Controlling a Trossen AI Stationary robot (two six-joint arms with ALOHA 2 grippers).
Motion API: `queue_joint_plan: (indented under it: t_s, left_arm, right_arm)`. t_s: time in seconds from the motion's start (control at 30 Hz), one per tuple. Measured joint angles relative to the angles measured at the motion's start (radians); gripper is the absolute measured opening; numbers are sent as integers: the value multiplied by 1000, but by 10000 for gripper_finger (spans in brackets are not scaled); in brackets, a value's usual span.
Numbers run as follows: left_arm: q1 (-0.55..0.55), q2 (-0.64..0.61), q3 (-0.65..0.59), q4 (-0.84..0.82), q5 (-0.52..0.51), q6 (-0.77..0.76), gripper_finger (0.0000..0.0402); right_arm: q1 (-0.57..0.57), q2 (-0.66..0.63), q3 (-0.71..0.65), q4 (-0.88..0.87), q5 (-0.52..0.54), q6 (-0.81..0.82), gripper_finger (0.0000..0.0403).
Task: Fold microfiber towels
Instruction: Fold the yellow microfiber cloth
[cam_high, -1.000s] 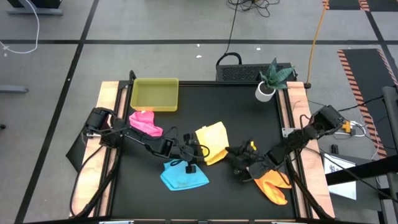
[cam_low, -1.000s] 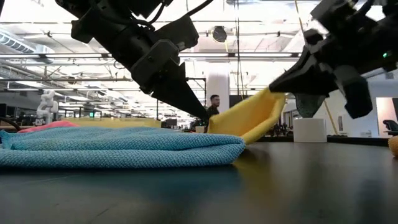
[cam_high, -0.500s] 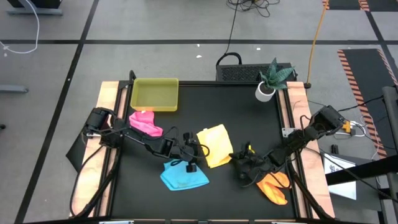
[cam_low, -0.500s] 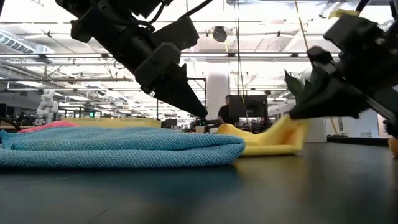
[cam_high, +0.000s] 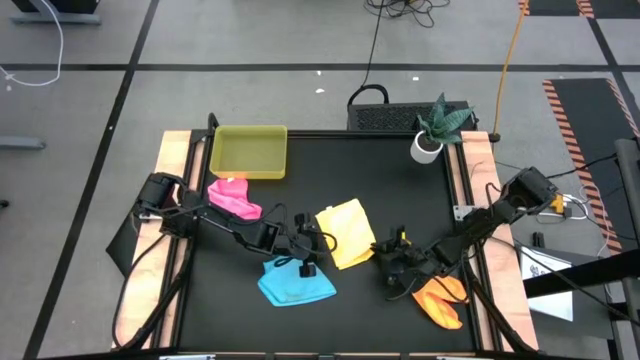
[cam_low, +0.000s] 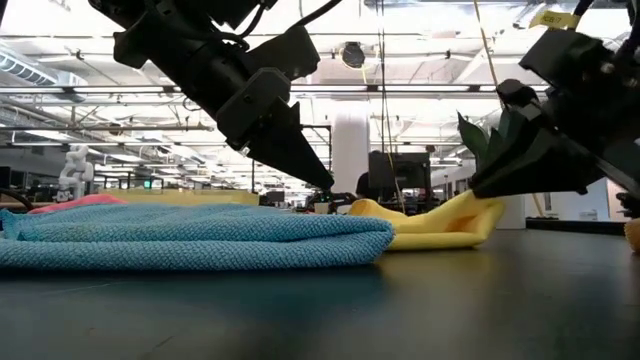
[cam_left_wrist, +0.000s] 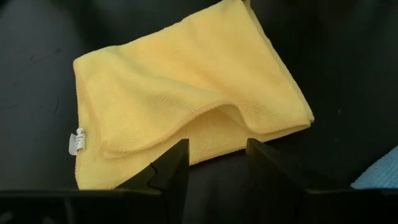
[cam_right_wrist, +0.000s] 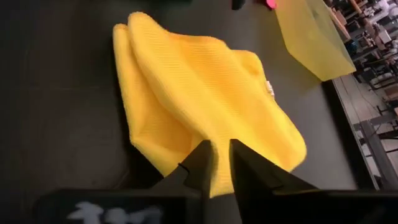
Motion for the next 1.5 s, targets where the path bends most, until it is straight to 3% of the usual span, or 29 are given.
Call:
queue_joint_plan:
  t_s: [0.13, 0.27, 0.4, 0.57, 0.7, 0.97, 1.5]
  left_arm:
    - [0, 0, 0, -1, 0, 0, 163]
    - [0, 0, 0, -1, 0, 0, 163]
    - [0, 0, 0, 0, 0, 0, 163]
    - [0, 0, 0, 0, 0, 0, 163]
    - [0, 0, 0, 0, 0, 0, 163]
    - [0, 0, 0, 0, 0, 0, 163]
    - [0, 0, 0, -2, 0, 1, 163]
  right_arm:
    - [1, -64, 0, -99, -6, 87, 85]
    - [-3, -95, 0, -114, -125, 158, 110]
    - [-18, -71, 0, -67, -223, 158, 132]
    - [-52, -17, 0, -72, -230, 148, 139]
    - [-75, -8, 0, -74, -228, 153, 112]
    - [-72, -20, 0, -76, -208, 148, 8]
    - [-21, -165, -11, -161, -210, 198, 3]
